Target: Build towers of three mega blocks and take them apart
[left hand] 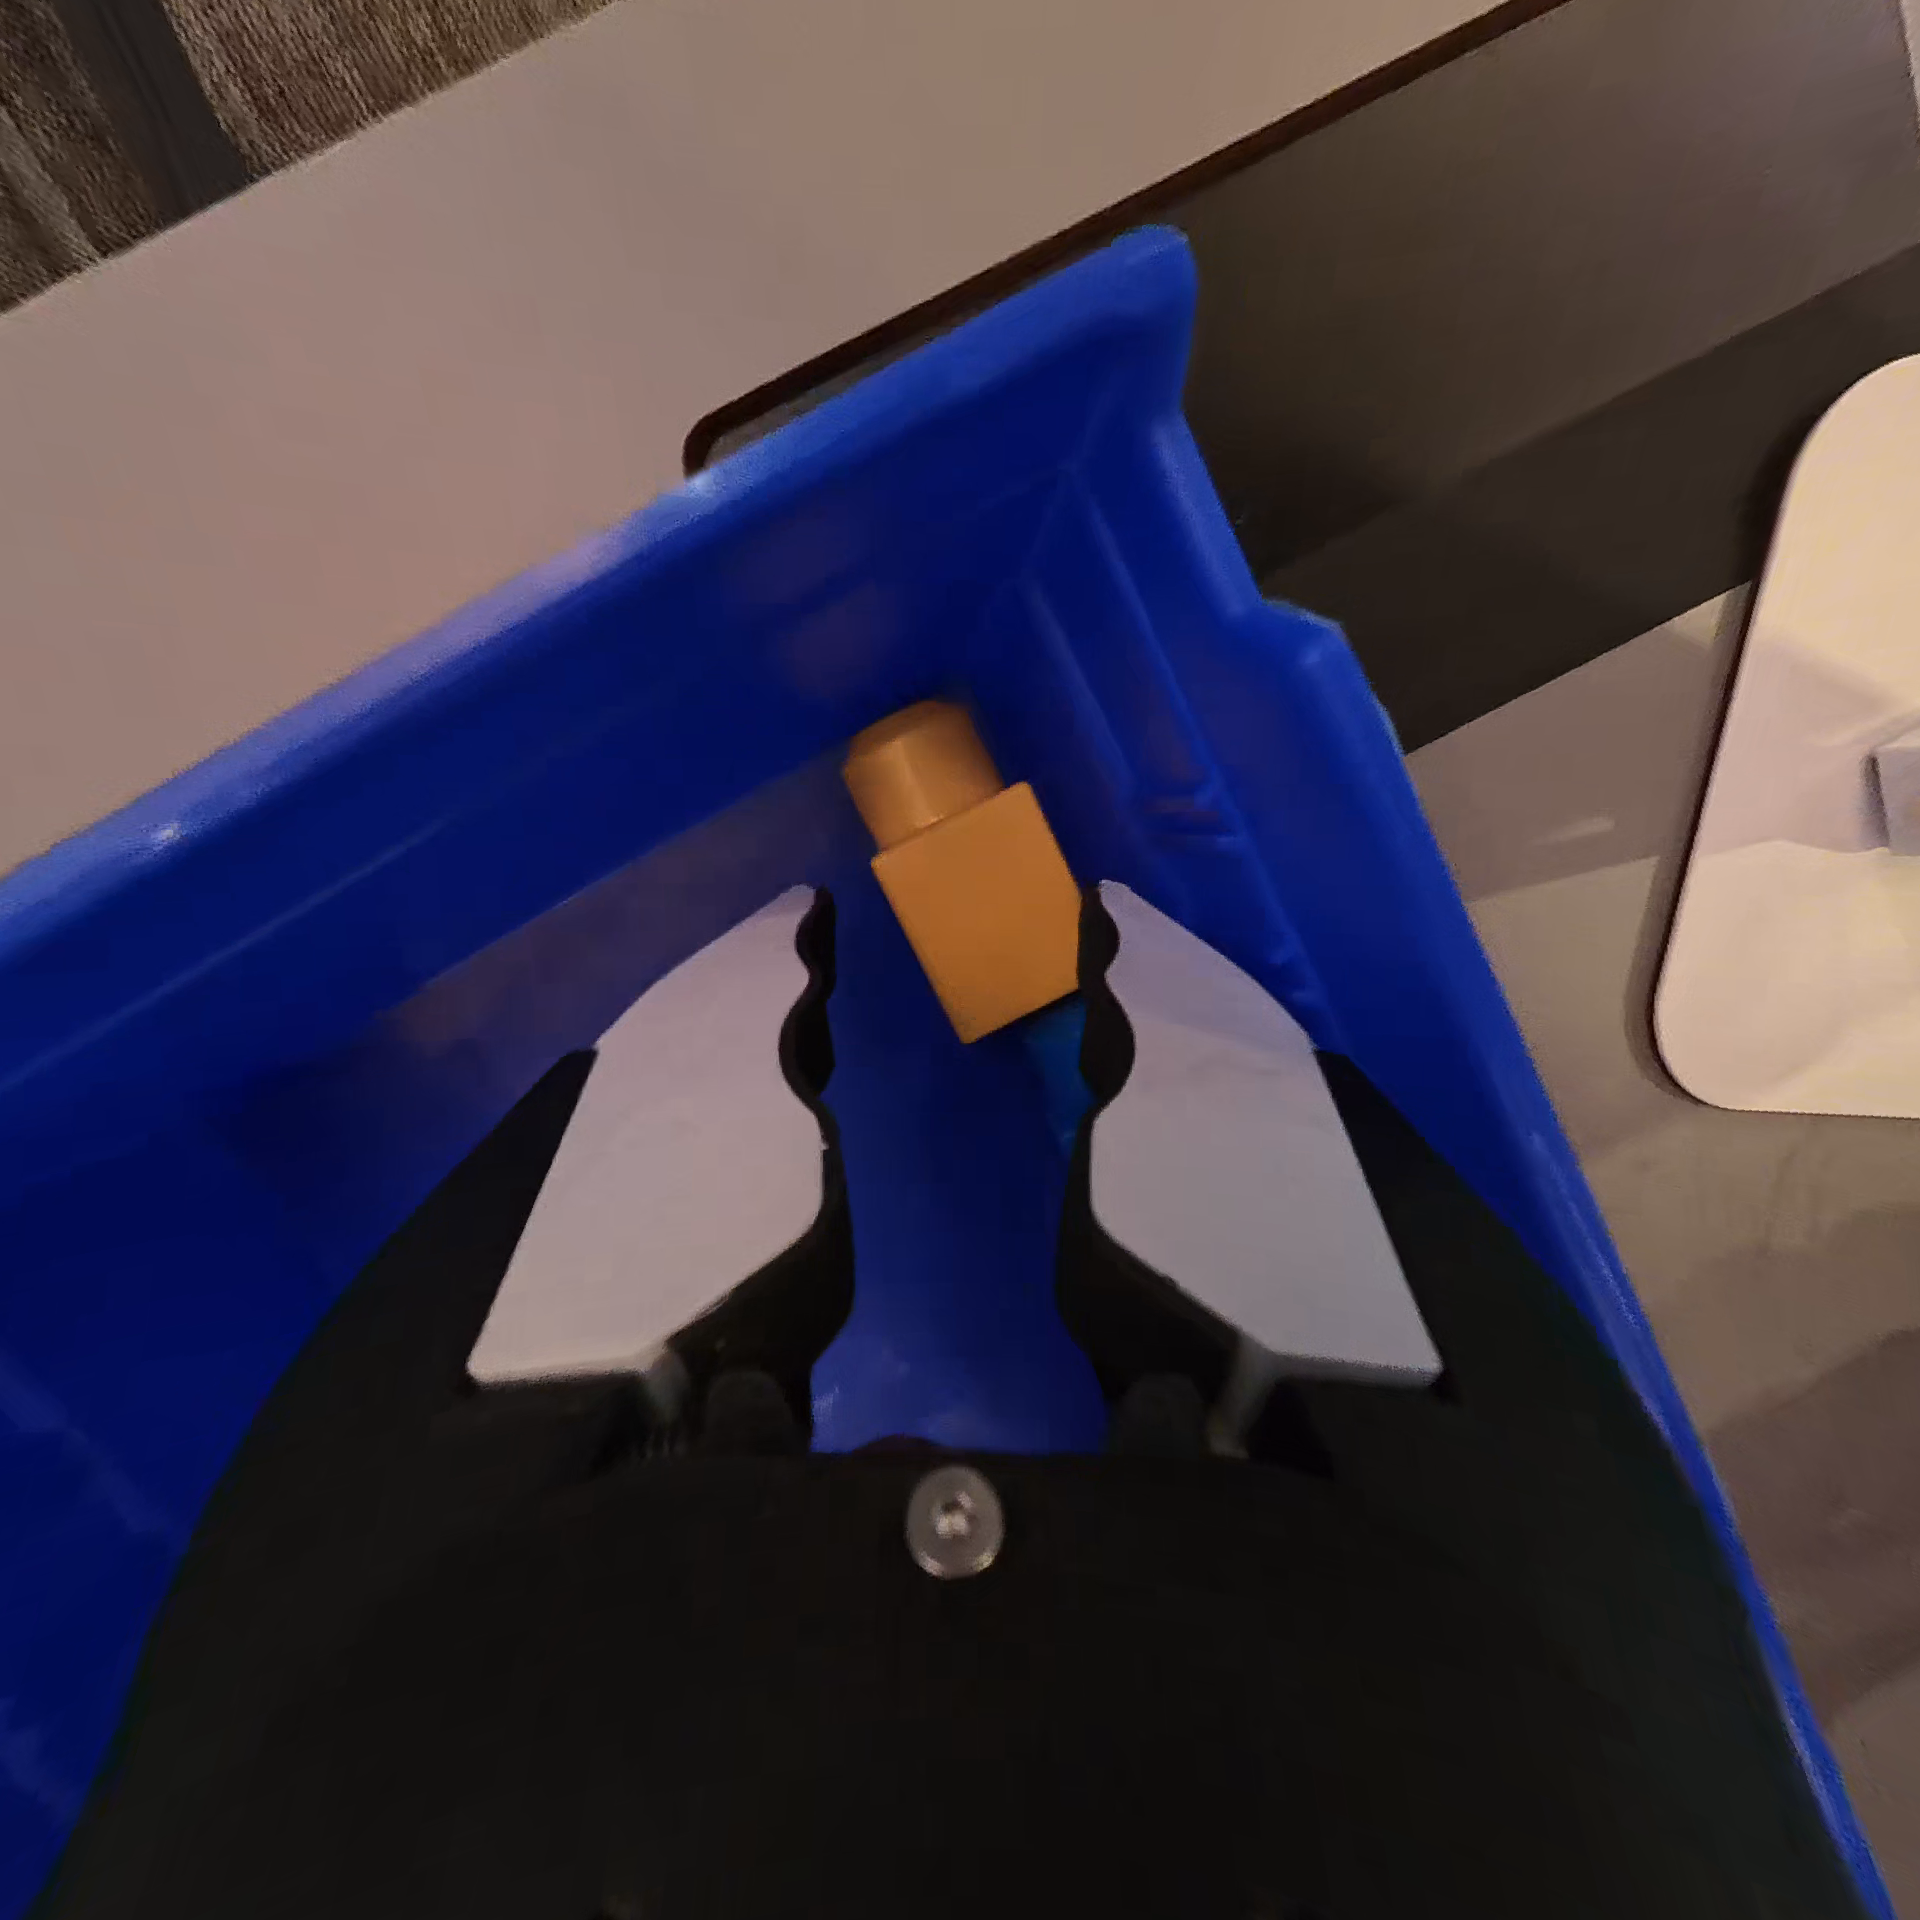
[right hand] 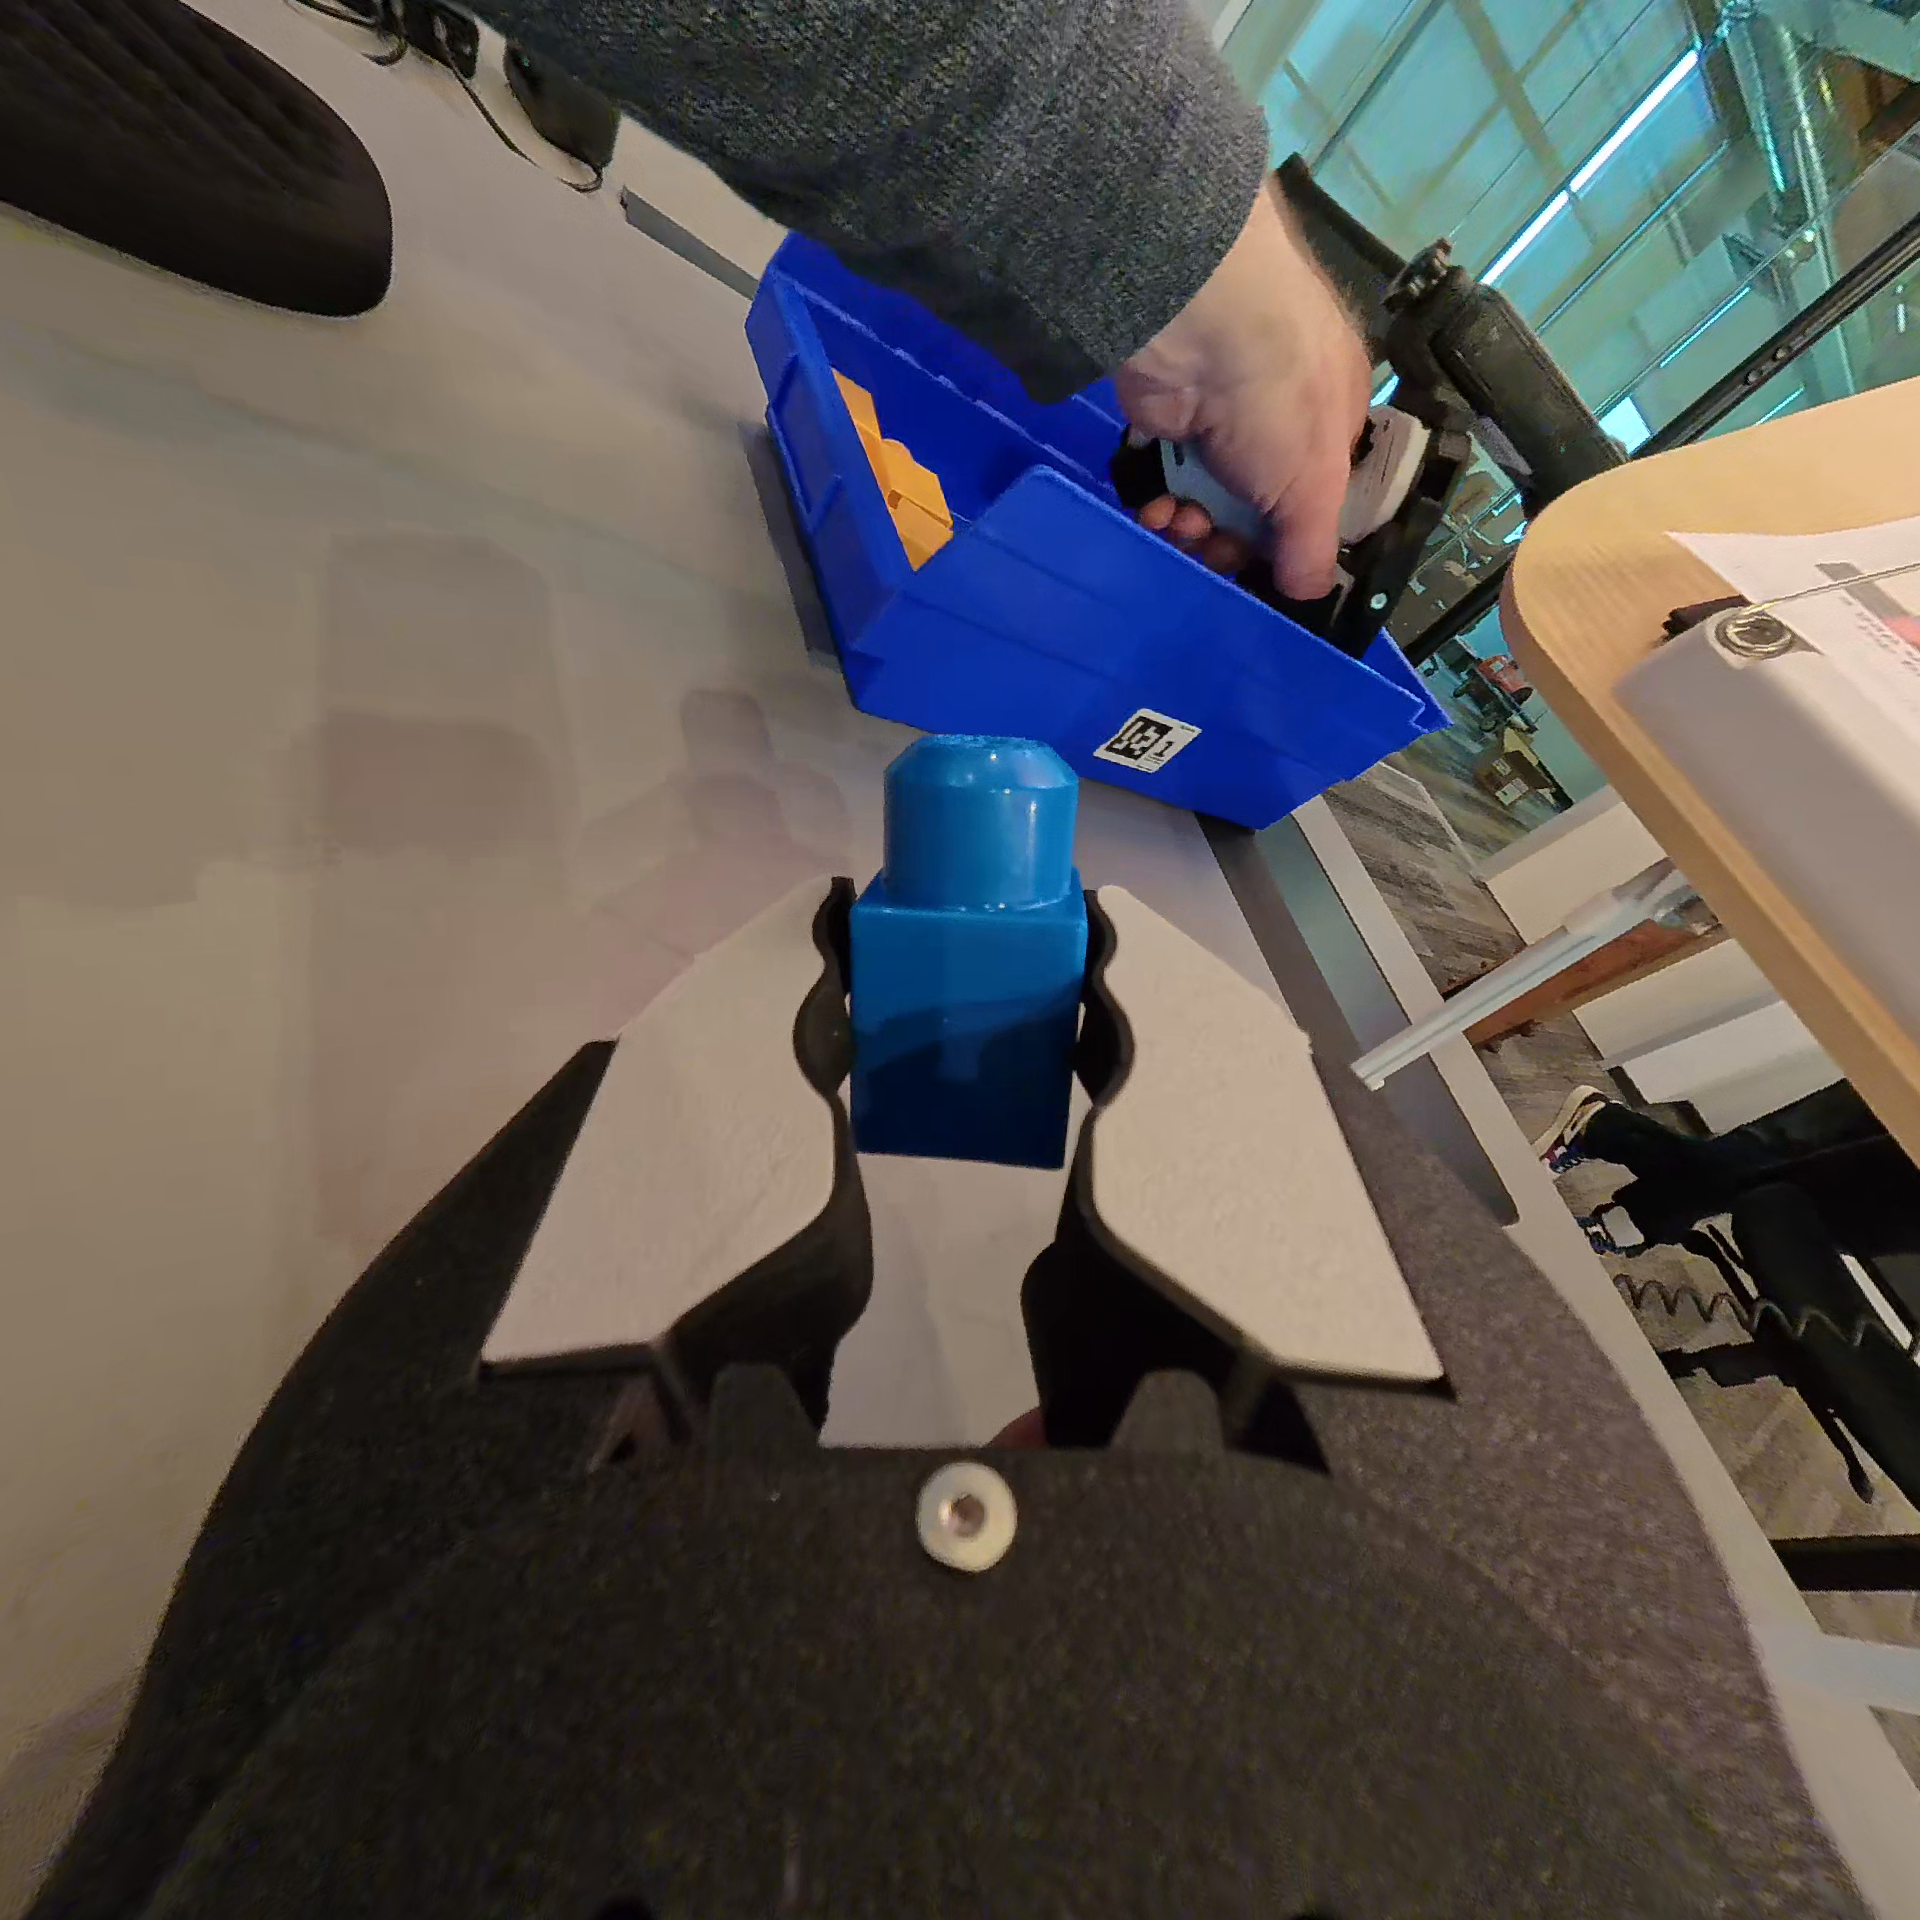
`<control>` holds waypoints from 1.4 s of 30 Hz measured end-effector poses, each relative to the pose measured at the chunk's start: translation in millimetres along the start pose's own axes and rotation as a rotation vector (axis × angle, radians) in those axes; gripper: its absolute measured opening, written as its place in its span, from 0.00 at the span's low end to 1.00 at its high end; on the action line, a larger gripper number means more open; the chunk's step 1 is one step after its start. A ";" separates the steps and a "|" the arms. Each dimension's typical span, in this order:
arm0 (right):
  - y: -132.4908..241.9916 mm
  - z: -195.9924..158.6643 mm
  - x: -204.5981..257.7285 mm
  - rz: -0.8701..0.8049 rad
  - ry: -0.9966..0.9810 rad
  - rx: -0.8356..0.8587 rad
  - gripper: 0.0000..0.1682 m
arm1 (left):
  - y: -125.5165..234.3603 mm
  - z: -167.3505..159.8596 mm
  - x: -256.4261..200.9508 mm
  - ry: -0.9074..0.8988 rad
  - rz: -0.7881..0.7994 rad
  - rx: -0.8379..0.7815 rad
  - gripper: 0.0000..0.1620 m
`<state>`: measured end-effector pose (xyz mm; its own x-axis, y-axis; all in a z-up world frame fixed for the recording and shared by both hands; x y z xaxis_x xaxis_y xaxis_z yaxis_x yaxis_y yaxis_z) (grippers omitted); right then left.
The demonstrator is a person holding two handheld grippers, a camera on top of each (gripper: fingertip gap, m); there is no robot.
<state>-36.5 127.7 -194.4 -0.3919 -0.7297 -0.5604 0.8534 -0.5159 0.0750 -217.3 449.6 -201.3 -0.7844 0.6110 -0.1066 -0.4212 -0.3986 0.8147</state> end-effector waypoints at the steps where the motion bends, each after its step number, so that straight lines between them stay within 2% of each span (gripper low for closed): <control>1: 0.1 0.1 0.0 0.000 -0.002 -0.001 0.24 | -0.3 0.7 0.2 0.015 -0.008 0.022 0.26; 2: 0.2 0.1 -0.2 0.000 -0.003 -0.002 0.24 | 1.1 2.0 2.8 0.012 0.013 0.038 0.24; 4: 0.5 0.3 -0.3 0.000 -0.001 -0.003 0.24 | 6.4 2.2 10.6 -0.041 0.092 0.050 0.10; 5: 0.5 0.5 -0.2 0.000 -0.001 -0.004 0.24 | 7.9 -0.7 13.7 -0.032 0.101 0.071 0.09; 9: 0.3 0.6 0.0 0.003 -0.005 -0.005 0.24 | 15.4 -2.6 19.8 0.047 0.059 0.055 0.18; 11: 0.1 0.4 -0.1 0.005 -0.007 -0.005 0.24 | 16.4 1.4 16.1 0.036 0.023 0.023 0.27; 14: -0.2 -0.1 -0.1 0.007 -0.010 -0.003 0.24 | 6.7 0.5 12.7 -0.019 0.033 0.068 0.34; 20: -0.3 -1.1 -0.7 0.010 -0.018 -0.001 0.24 | -21.3 -10.4 9.3 -0.028 0.048 0.171 0.23; 23: -0.3 -1.6 -1.3 0.010 -0.024 -0.001 0.24 | -20.4 -6.8 7.2 -0.033 0.049 0.142 0.22; 28: -0.3 -3.2 -3.5 0.016 -0.074 -0.006 0.24 | 14.4 -1.5 5.3 -0.003 0.042 -0.044 0.23; 33: 0.0 -6.4 -8.7 0.041 -0.230 -0.034 0.24 | 89.7 -9.9 -15.1 0.037 -0.044 -0.348 0.23; 38: 2.8 -9.7 -20.9 0.062 -0.407 -0.079 0.23 | 166.6 -35.4 -65.4 0.018 -0.207 -0.676 0.22; 42: 5.7 -7.8 -24.5 0.121 -0.490 -0.138 0.23 | 190.8 -59.7 -125.7 -0.019 -0.352 -0.824 0.22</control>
Point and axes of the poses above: each gripper's, where its closed fingertips meet, y back along the fingers, z out of its top, x = y × z across the jaws, the point moved 6 cm from there along y, back along the fingers, and after that the axes turned 13 degrees about -x, right-handed, at the moved point
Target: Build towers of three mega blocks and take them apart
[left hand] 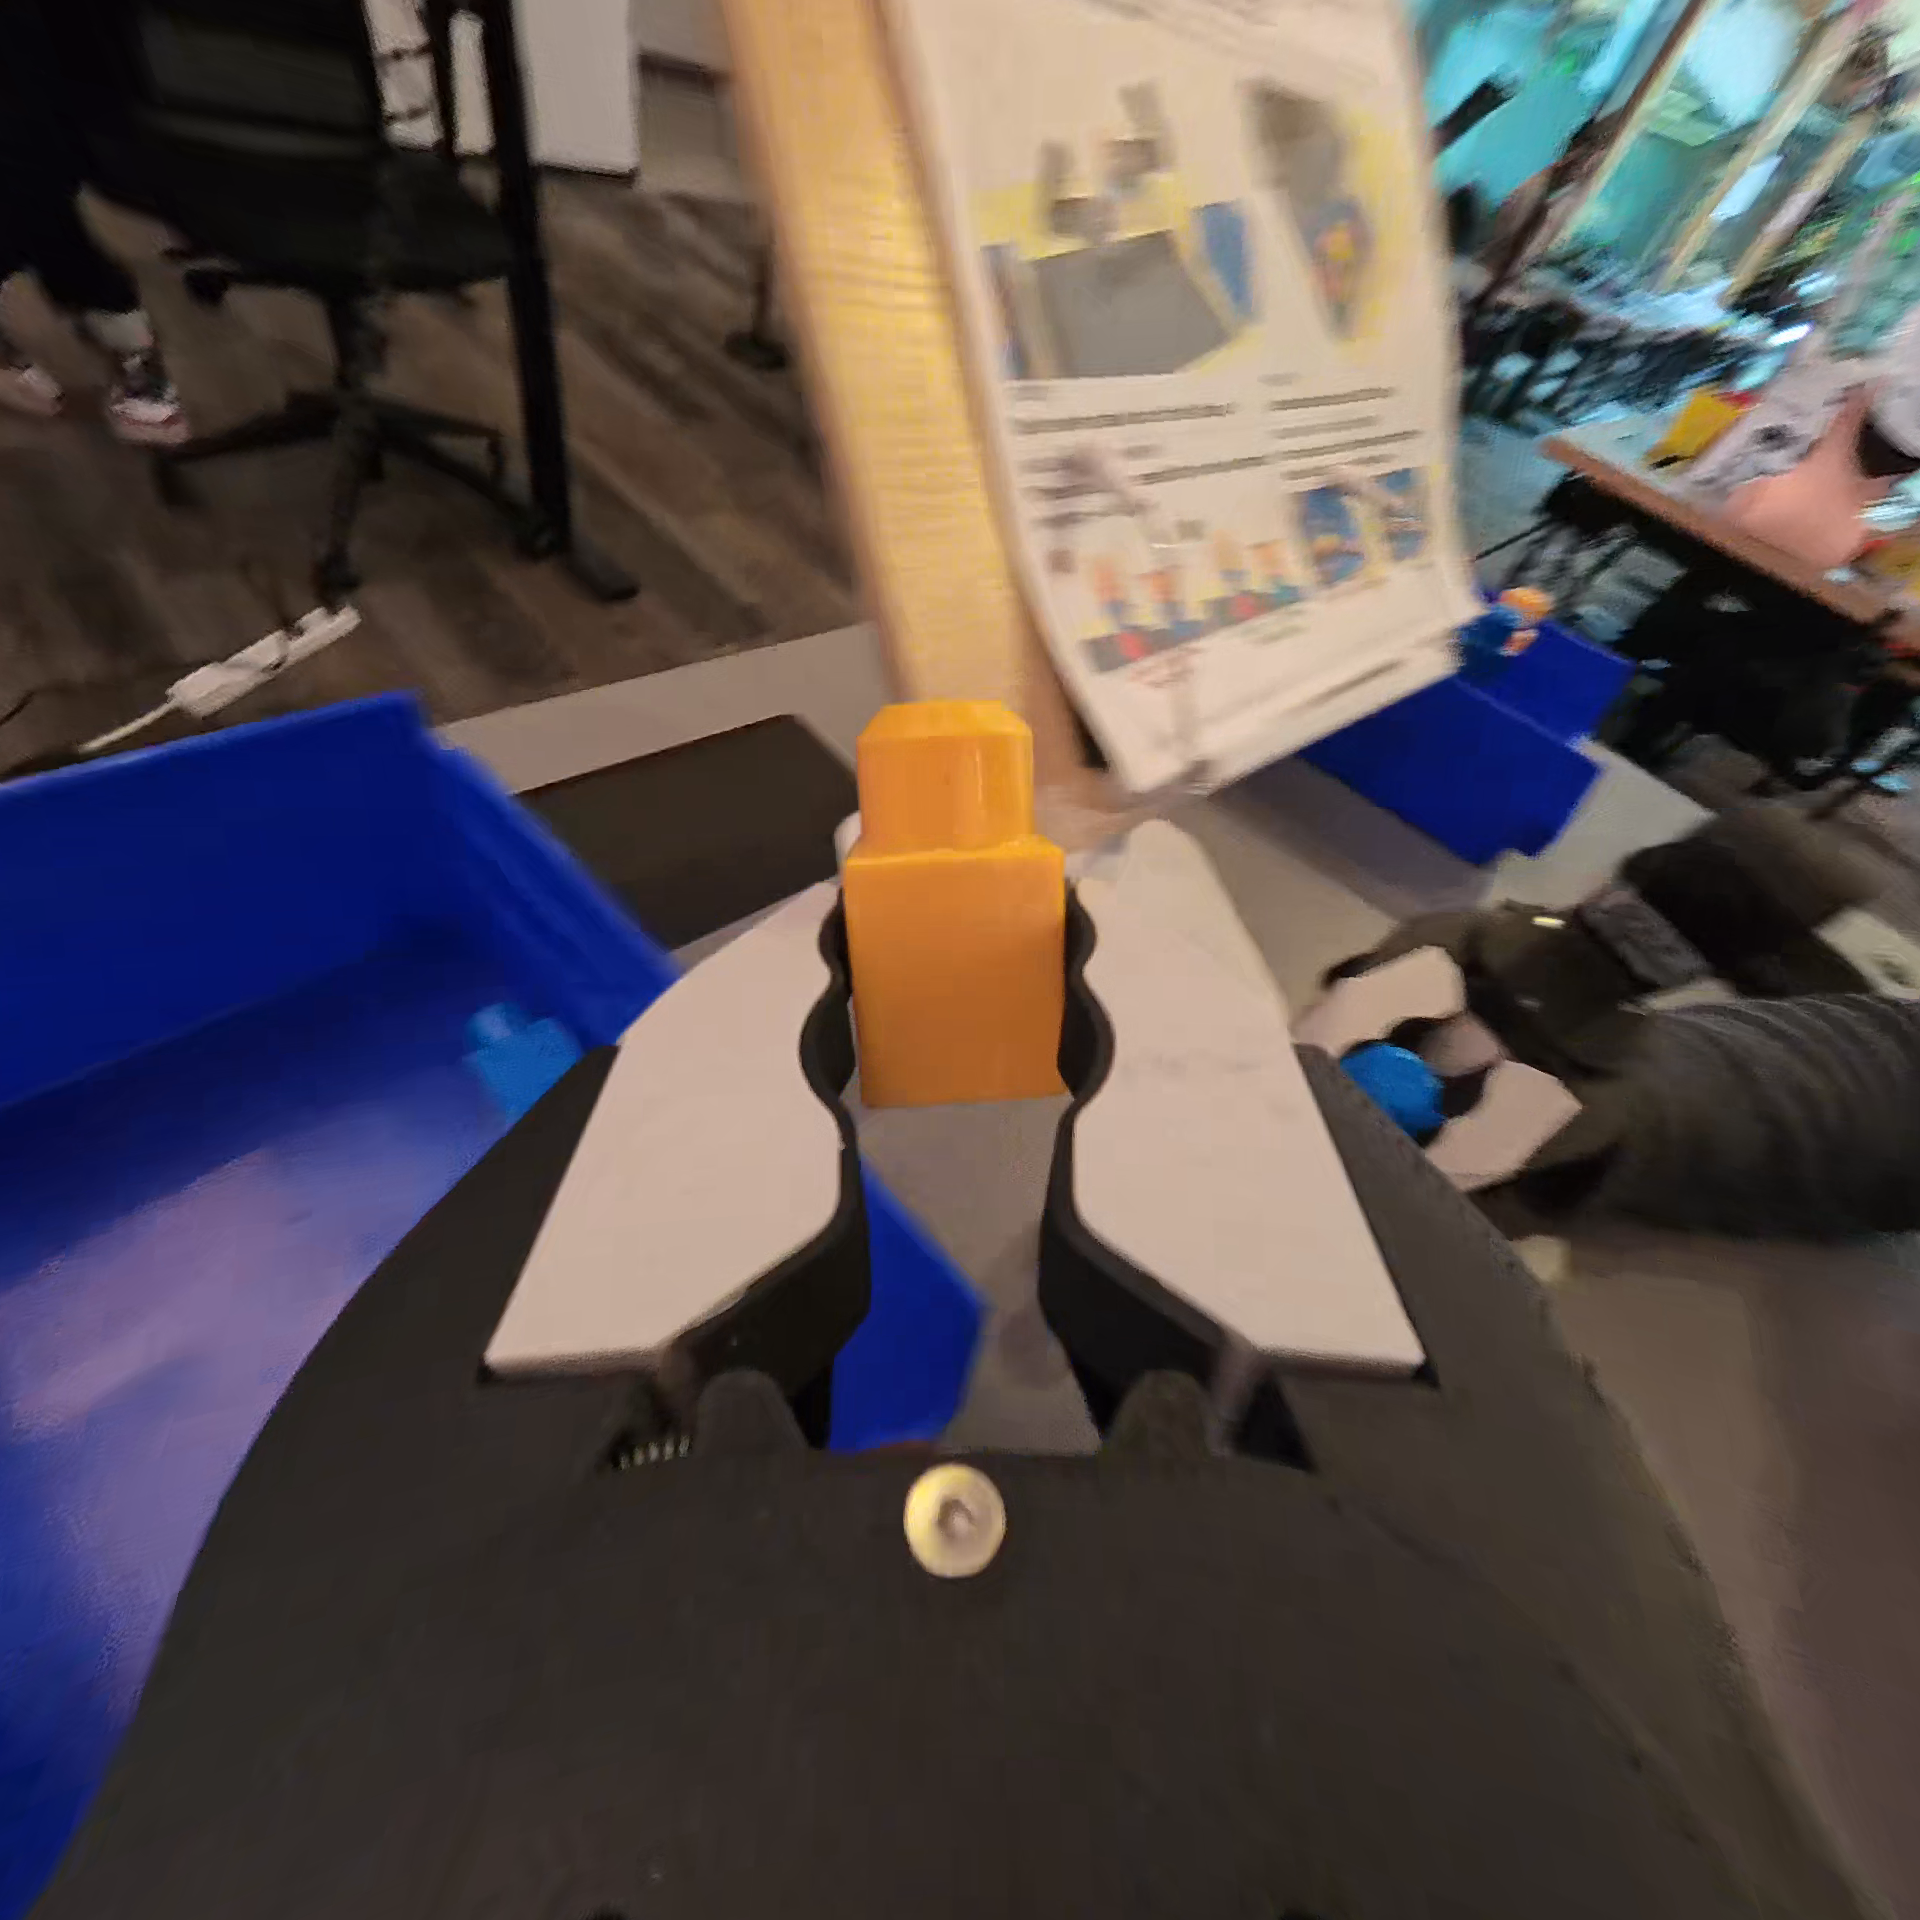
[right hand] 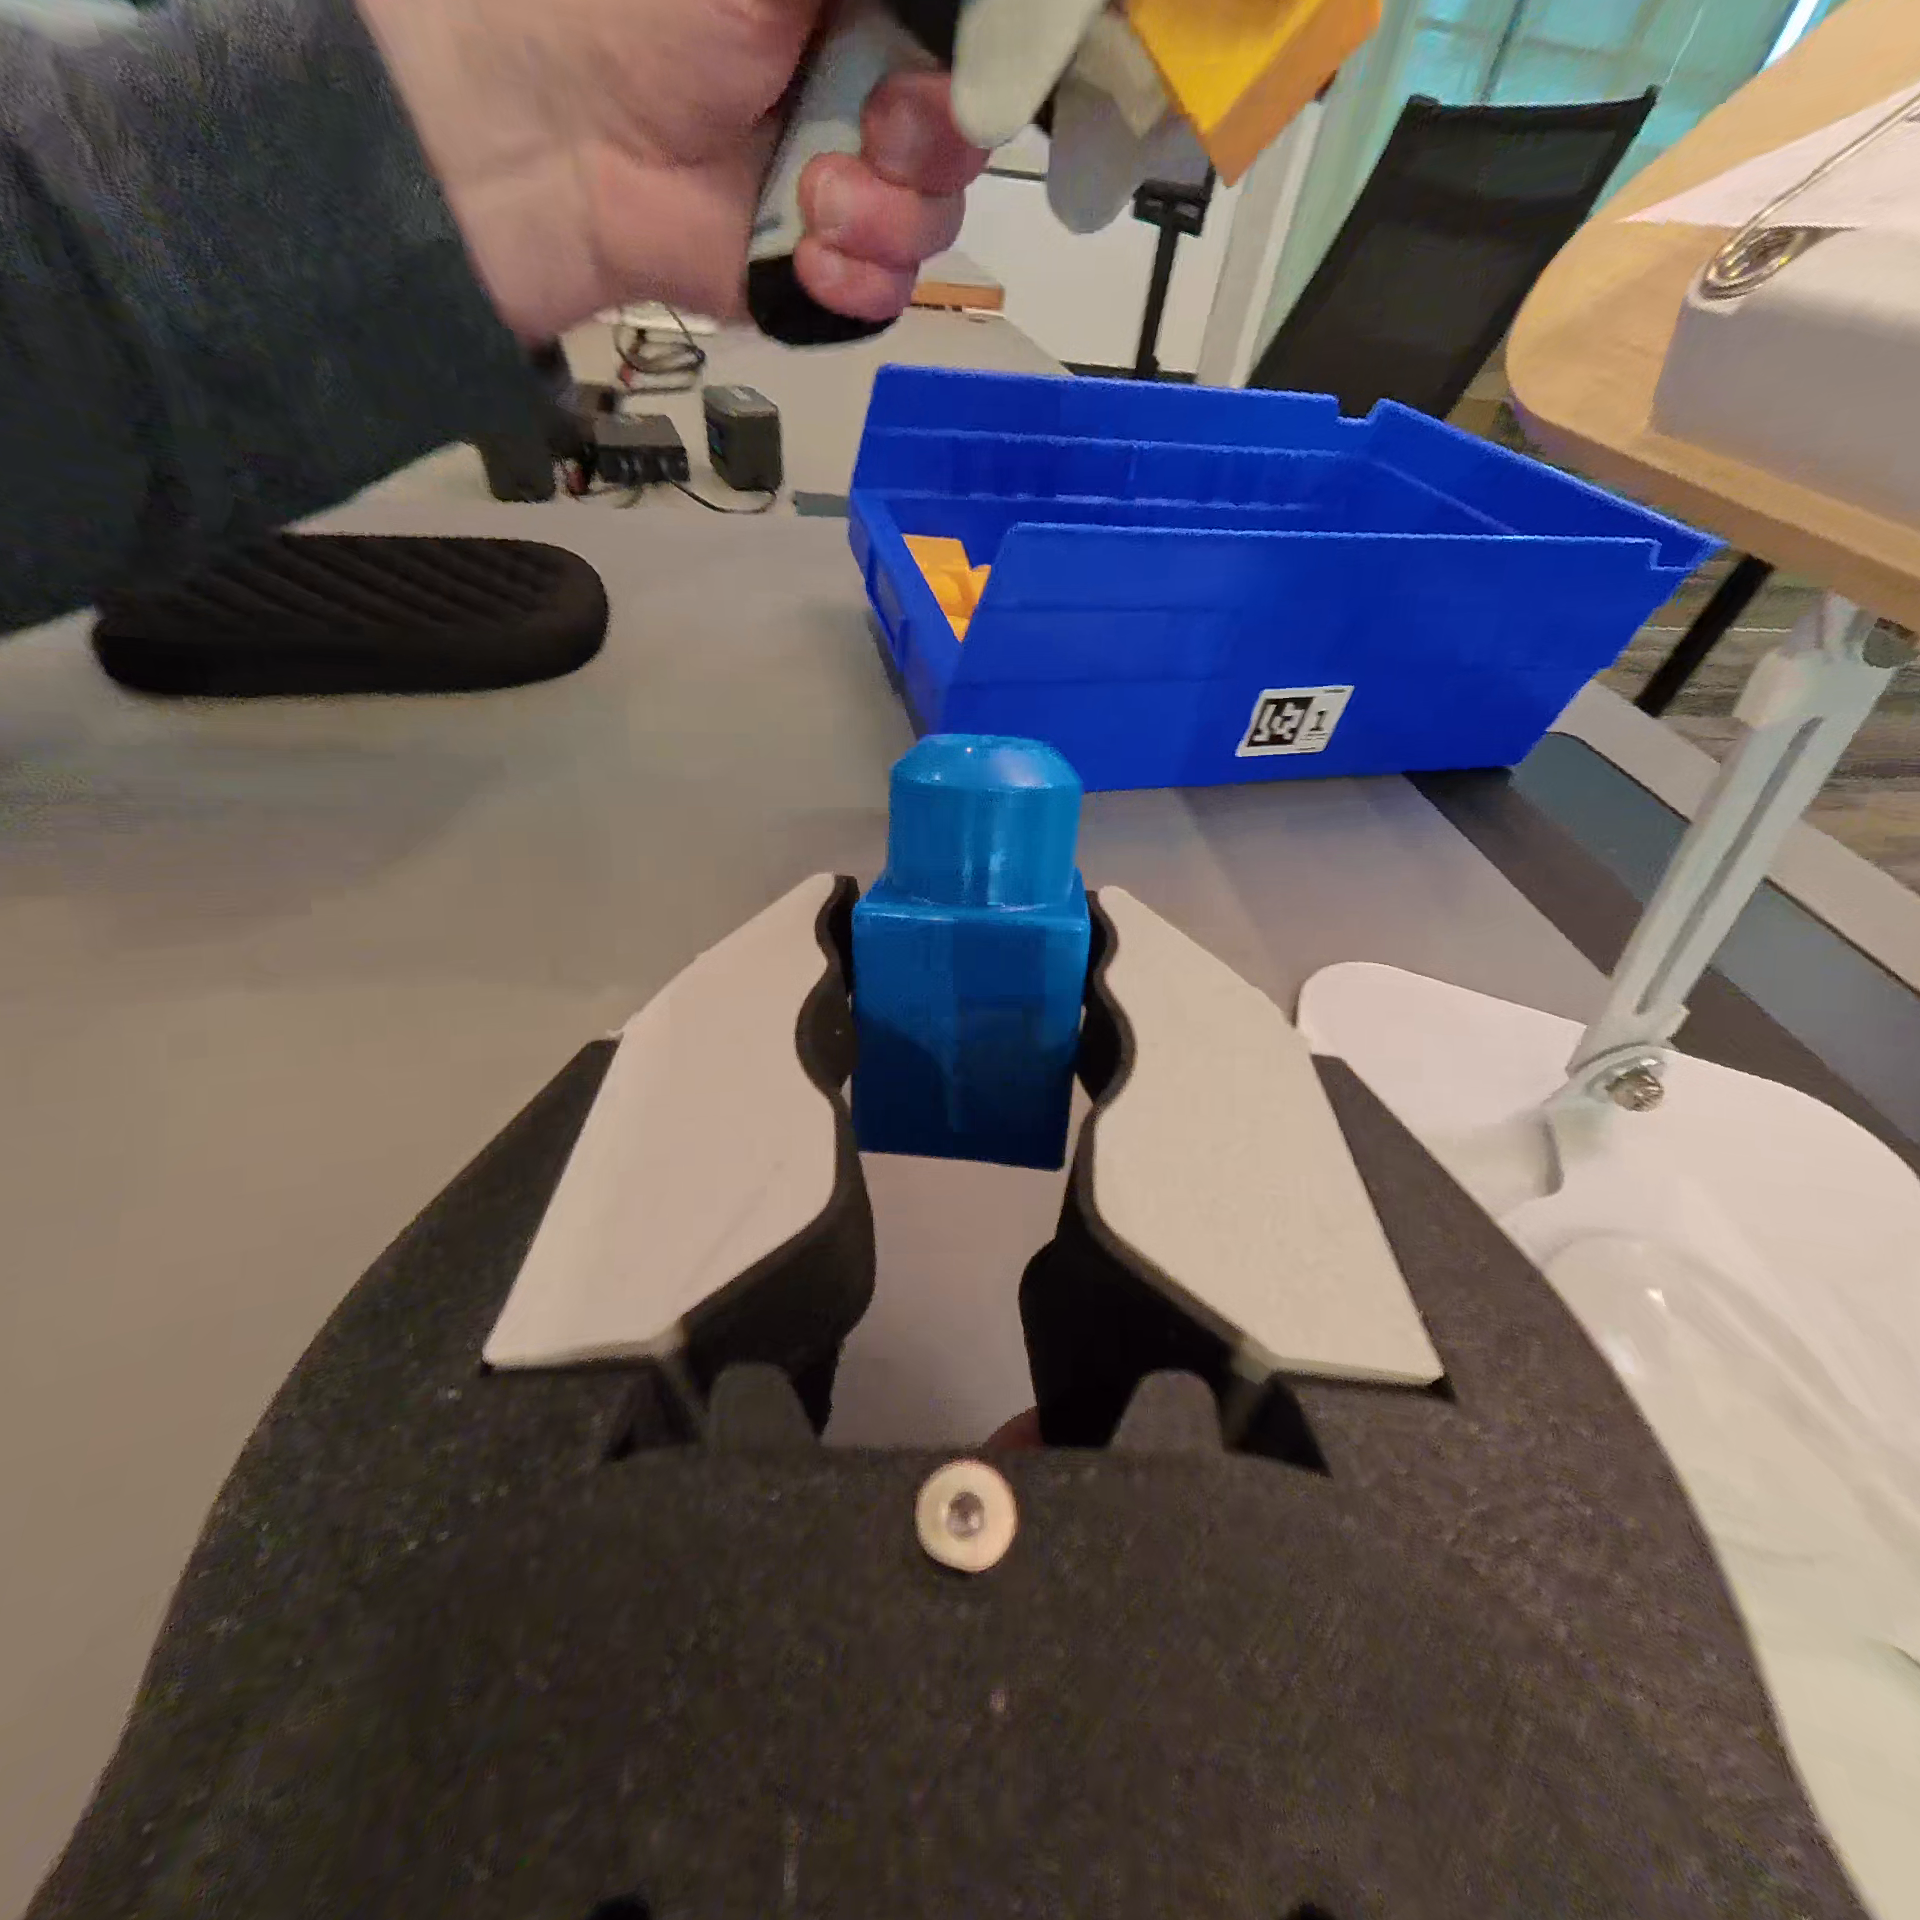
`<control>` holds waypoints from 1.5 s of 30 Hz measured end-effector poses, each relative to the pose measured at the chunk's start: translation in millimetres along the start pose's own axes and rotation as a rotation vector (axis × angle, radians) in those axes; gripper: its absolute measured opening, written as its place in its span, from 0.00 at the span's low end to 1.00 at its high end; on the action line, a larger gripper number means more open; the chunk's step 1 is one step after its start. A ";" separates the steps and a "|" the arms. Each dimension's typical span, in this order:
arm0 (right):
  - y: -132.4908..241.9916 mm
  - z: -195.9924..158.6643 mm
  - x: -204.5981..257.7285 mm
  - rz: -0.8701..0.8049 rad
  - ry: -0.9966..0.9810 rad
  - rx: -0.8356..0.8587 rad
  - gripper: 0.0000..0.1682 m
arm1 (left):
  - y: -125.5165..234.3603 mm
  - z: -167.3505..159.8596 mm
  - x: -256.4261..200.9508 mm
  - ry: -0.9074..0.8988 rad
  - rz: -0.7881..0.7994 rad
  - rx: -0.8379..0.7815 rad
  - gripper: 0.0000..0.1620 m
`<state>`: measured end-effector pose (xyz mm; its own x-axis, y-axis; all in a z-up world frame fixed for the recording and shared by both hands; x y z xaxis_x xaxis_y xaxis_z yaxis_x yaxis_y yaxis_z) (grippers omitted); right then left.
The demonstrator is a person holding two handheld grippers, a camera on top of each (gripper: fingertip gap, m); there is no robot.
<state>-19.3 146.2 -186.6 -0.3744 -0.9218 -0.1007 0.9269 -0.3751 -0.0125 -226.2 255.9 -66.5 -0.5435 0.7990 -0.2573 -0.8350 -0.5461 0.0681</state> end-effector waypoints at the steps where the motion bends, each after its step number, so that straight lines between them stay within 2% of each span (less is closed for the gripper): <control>1: 0.7 1.2 0.1 0.026 -0.024 -0.017 0.23 | -1.4 -4.5 -17.6 0.004 -0.058 -0.032 0.22; 9: 11.7 11.7 -11.2 0.177 -0.268 -0.176 0.23 | -43.2 -36.1 -106.0 0.022 -0.374 -0.174 0.22; 14: 17.4 14.6 -19.3 0.213 -0.376 -0.249 0.23 | -79.7 -56.8 -122.3 0.121 -0.474 -0.205 0.22; 19: 17.5 15.2 -18.8 0.225 -0.385 -0.258 0.23 | -95.7 -70.2 -131.0 0.244 -0.577 -0.281 0.22; 38: 23.0 16.7 -27.1 0.241 -0.477 -0.333 0.23 | -100.7 -90.4 -133.3 0.233 -0.575 -0.290 0.22; 45: 23.1 16.7 -27.8 0.238 -0.479 -0.334 0.23 | -101.7 -95.8 -133.3 0.230 -0.588 -0.241 0.23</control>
<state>12.0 161.5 -167.5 -0.0557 -0.9470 0.3165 0.9154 -0.1750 -0.3626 -60.6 180.8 -131.5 0.0497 0.9211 -0.3861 -0.9293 -0.0990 -0.3558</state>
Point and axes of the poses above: each gripper's, where its closed fingertips meet, y back along the fingers, z out of its top, x = y × z across the jaws, the point moved 6 cm from there along y, back along the fingers, and after that the axes turned 13 degrees about -x, right-handed, at the moved point
